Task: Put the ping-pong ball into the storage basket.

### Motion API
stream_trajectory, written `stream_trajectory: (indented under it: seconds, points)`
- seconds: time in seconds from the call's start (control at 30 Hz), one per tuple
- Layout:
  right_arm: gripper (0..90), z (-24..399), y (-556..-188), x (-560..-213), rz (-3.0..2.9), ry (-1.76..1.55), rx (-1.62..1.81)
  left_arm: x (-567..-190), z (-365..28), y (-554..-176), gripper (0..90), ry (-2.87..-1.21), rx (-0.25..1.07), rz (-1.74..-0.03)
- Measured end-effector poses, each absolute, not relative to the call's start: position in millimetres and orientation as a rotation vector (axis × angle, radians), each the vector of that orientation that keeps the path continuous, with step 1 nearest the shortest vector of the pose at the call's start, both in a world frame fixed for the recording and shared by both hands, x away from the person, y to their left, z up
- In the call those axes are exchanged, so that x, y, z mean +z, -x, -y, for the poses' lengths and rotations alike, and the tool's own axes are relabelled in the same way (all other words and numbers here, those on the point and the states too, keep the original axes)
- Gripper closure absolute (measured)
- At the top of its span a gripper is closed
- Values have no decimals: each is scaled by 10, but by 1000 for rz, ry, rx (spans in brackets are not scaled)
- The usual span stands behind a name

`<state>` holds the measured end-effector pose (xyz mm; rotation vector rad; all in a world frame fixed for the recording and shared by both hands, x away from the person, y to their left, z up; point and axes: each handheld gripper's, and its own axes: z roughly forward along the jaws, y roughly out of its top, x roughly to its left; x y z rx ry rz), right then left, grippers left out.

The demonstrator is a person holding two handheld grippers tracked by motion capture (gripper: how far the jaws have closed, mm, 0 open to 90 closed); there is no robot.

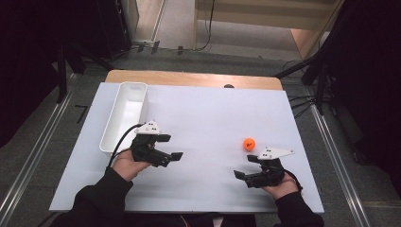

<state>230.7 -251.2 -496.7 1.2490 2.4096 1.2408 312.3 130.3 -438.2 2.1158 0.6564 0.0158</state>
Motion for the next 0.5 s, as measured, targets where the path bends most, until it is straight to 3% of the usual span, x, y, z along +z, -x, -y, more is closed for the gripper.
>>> stream_trajectory:
  seconds: [0.5]
  points:
    - [127, 2490, -2299, -4965, -2422, -1237, 1232, -4371, -1069, -3240, 151, -2136, -11, -613]
